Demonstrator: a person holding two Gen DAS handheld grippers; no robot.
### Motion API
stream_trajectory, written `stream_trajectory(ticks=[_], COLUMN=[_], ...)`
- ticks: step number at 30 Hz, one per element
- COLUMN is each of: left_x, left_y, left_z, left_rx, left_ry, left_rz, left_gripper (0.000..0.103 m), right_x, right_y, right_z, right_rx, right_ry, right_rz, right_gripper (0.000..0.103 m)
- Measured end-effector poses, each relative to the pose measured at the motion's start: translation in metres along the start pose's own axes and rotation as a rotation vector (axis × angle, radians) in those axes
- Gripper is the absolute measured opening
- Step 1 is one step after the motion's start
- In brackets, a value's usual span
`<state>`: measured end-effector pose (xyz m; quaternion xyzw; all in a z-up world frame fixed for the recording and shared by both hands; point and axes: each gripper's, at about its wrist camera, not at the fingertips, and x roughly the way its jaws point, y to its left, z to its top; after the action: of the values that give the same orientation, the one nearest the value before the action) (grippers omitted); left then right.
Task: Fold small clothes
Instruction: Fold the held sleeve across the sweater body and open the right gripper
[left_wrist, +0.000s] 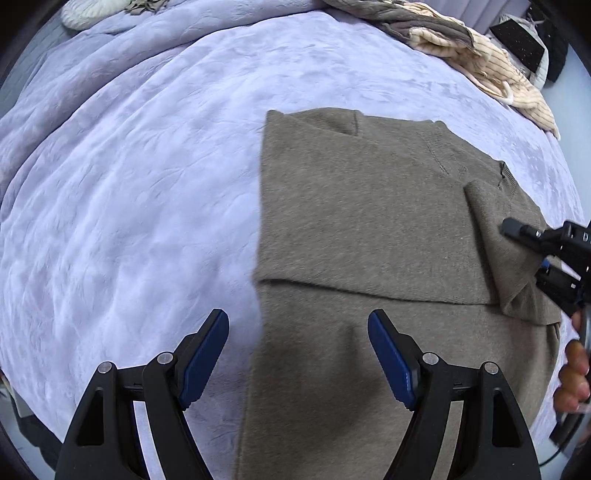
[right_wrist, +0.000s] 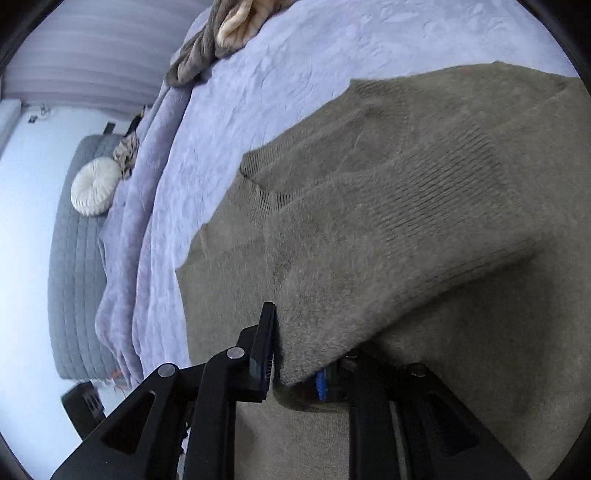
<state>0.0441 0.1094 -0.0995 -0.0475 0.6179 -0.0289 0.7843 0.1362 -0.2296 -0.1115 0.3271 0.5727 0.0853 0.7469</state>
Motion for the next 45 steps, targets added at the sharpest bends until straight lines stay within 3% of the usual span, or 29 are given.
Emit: stream_trajectory(ticks=[3,5,8,10,12,16,18,21,23,24,25,28,32,34,36,37,41,45], left_x=[-0.005,-0.008,-0.007,-0.002,0.0,0.009,0.006,-0.001,-0.003,-0.002,-0.003,-0.004,-0.001,0.003,0.007,0.008,0.026,0.037], left_y=[0.014,0.023,0.03,0.024,0.017,-0.008,-0.018,-0.021,-0.016,-0.012,-0.008,0.007,0.019,0.019,0.014,0.011,-0.012,-0.026], left_z=[-0.002,0.0,0.003,0.01,0.013,0.02,0.021,0.02,0.019,0.019,0.018,0.018,0.02,0.021,0.023,0.023,0.03,0.033], left_rx=[-0.016,-0.037,-0.062,-0.062,-0.055,-0.023,-0.003,0.005,0.0,-0.005,-0.012,-0.046,-0.084,-0.094,-0.099,-0.096,-0.071,-0.092], left_ry=[-0.009,-0.009,-0.005,0.004,0.011,0.031,0.022,-0.004,-0.003,-0.004,-0.006,-0.012,-0.004,0.012,0.028,0.034,0.086,0.114], left_rz=[-0.032,-0.052,-0.062,-0.077,-0.111,-0.158,-0.138,-0.123,-0.103,-0.091,-0.081,-0.06,-0.074,-0.113,-0.159,-0.18,-0.258,-0.293], left_gripper=[0.079,0.079,0.079,0.079,0.079,0.079,0.079,0.079,0.079,0.079,0.079,0.079,0.079,0.079,0.079,0.079,0.079,0.079], right_x=[0.008,0.024,0.053,0.059,0.052,0.037,0.03,0.01,0.003,0.005,0.008,0.023,0.061,0.067,0.056,0.047,0.0,-0.053], right_y=[0.039,0.069,0.096,0.101,0.096,0.077,0.061,0.027,0.02,0.028,0.039,0.084,0.124,0.127,0.118,0.108,0.042,-0.029], right_z=[0.004,-0.006,-0.039,-0.056,-0.061,-0.057,-0.041,-0.012,-0.003,-0.002,-0.002,-0.02,-0.072,-0.092,-0.096,-0.094,-0.081,-0.069], right_rx=[-0.214,-0.395,-0.661,-0.751,-0.723,-0.637,-0.491,-0.158,-0.082,-0.123,-0.195,-0.495,-0.833,-0.906,-0.845,-0.781,-0.454,-0.154], right_ry=[0.025,0.097,0.195,0.201,0.198,0.19,0.144,0.046,0.001,0.001,0.011,0.067,0.23,0.243,0.233,0.234,0.211,0.115], right_rz=[-0.053,-0.091,-0.261,-0.314,-0.29,-0.252,-0.218,-0.08,-0.048,-0.069,-0.103,-0.152,-0.25,-0.312,-0.28,-0.253,-0.156,-0.136], right_gripper=[0.021,0.021,0.024,0.044,0.057,0.057,0.057,0.057,0.042,0.012,0.008,0.008,0.011,0.034,0.056,0.06,0.06,0.06])
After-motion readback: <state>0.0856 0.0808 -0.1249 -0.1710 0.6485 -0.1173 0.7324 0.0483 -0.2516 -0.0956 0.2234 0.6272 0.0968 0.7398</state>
